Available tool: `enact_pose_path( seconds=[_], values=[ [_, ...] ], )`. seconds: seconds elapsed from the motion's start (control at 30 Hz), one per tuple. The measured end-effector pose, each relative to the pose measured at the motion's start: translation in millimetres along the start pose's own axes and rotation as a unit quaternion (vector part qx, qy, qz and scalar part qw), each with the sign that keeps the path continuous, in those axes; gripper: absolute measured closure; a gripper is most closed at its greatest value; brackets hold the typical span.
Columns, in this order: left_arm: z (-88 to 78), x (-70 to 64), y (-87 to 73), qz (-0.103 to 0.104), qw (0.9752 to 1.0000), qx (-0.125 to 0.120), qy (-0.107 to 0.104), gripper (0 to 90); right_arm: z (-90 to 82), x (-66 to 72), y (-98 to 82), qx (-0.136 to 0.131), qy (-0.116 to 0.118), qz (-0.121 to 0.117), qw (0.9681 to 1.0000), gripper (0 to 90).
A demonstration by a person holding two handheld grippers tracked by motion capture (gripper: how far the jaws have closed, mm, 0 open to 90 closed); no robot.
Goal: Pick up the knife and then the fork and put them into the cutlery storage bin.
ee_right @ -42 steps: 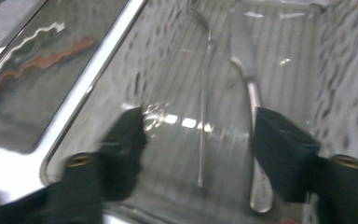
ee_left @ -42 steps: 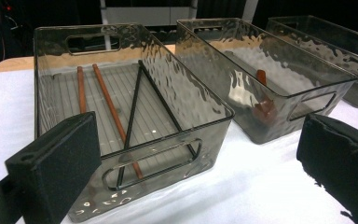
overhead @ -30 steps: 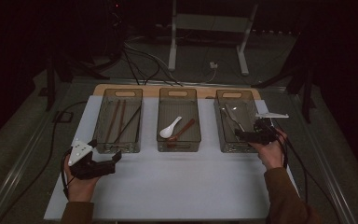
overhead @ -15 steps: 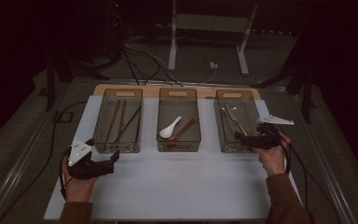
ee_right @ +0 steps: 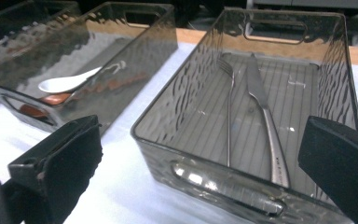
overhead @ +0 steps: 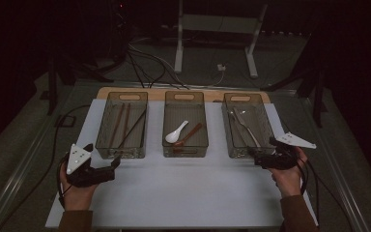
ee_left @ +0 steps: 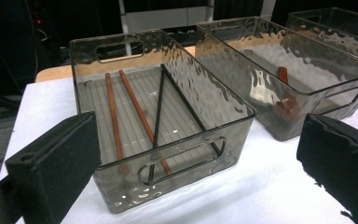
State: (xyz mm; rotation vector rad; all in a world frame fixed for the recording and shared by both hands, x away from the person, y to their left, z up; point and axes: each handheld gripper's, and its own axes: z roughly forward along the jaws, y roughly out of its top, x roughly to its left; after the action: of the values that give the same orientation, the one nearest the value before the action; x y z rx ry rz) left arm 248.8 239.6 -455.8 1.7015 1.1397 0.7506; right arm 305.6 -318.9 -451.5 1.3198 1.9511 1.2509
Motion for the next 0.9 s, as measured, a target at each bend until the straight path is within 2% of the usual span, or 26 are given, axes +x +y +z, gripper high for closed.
enact_pose_path(
  seconds=[0.27, 0.47, 0.7, 0.9],
  values=[
    [-2.7, -1.2, 0.1, 0.009, 0.9999, -0.005, 0.003, 0.6, -11.9, 6.6, -16.5, -0.026, 0.003, -0.004, 0.9997, 0.0],
    [-5.5, -0.1, 0.0, 0.008, 0.9998, -0.016, 0.002, 0.6, -16.2, 12.0, -26.9, -0.038, 0.005, -0.008, 0.9992, 0.0],
    [-6.9, 1.5, -2.3, 0.007, 0.9997, -0.024, 0.002, 0.6, -21.8, 16.8, -33.0, -0.060, 0.009, -0.002, 0.9981, 0.0],
    [-7.2, 1.7, -3.5, 0.007, 0.9995, -0.030, 0.000, 0.6, -22.9, 20.6, -36.5, -0.066, 0.006, -0.007, 0.9977, 0.0]
  ],
)
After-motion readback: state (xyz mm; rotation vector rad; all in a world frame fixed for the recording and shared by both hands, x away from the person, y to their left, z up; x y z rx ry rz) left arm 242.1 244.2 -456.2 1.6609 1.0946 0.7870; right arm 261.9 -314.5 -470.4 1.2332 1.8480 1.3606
